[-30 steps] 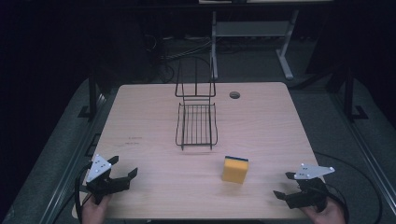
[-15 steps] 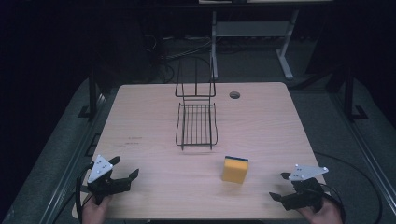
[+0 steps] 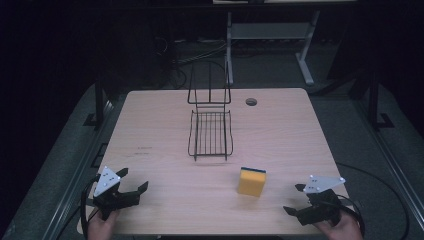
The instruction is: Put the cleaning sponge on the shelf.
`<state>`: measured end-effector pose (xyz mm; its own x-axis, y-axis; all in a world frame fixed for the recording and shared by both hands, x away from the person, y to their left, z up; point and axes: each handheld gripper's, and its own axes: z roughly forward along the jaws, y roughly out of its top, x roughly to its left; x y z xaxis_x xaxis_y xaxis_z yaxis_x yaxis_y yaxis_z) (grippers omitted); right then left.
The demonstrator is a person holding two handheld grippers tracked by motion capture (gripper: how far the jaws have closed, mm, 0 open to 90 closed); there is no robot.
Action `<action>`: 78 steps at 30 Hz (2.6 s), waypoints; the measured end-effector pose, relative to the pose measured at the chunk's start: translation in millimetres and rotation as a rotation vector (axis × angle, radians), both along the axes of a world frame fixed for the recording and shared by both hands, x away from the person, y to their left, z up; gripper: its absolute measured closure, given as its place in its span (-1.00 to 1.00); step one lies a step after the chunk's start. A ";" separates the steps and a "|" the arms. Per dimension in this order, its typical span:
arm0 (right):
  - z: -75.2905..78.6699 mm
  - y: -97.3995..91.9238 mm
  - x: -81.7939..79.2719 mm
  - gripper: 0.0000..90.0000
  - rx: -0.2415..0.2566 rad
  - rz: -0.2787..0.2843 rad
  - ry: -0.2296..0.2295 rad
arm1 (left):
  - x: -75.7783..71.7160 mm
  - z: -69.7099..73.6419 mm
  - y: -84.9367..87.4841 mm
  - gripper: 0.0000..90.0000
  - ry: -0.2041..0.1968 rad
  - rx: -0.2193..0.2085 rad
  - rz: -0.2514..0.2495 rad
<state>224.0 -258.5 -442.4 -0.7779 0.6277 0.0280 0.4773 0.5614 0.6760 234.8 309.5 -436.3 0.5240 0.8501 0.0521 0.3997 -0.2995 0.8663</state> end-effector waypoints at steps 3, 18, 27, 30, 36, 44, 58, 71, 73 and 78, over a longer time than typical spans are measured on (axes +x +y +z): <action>1.6 3.8 0.9 -0.64 -0.008 0.019 0.003 | -0.5 0.1 -0.6 -0.69 -0.001 0.002 0.000; 15.2 20.2 11.9 -0.65 -0.037 0.094 0.001 | -1.0 0.3 1.3 -0.69 -0.001 0.001 0.011; 22.9 36.0 23.8 -0.64 -0.033 0.151 0.006 | -1.5 0.5 1.4 -0.69 -0.003 -0.003 0.011; 24.3 40.3 27.4 -0.64 -0.039 0.163 0.005 | -0.9 0.1 1.4 -0.69 -0.001 0.000 0.008; 26.6 48.8 36.4 -0.64 -0.018 0.189 0.012 | -1.5 0.3 1.1 -0.69 -0.001 -0.002 0.007; 26.8 58.7 43.8 -0.64 -0.023 0.221 0.022 | -0.8 -0.5 0.7 -0.69 0.003 0.000 0.003; 24.0 76.7 55.5 -0.61 -0.013 0.266 0.030 | -0.7 -0.6 0.0 -0.69 0.005 -0.001 0.000; 15.8 89.5 64.5 -0.47 -0.028 0.287 0.033 | -1.2 -0.2 1.0 -0.69 0.004 -0.002 0.004; 15.2 90.0 65.0 -0.42 -0.027 0.286 0.031 | -1.0 -0.1 1.3 -0.69 0.003 -0.003 0.005; 14.9 89.0 66.2 -0.26 -0.025 0.278 0.028 | -1.3 0.0 1.4 -0.69 0.002 -0.003 0.004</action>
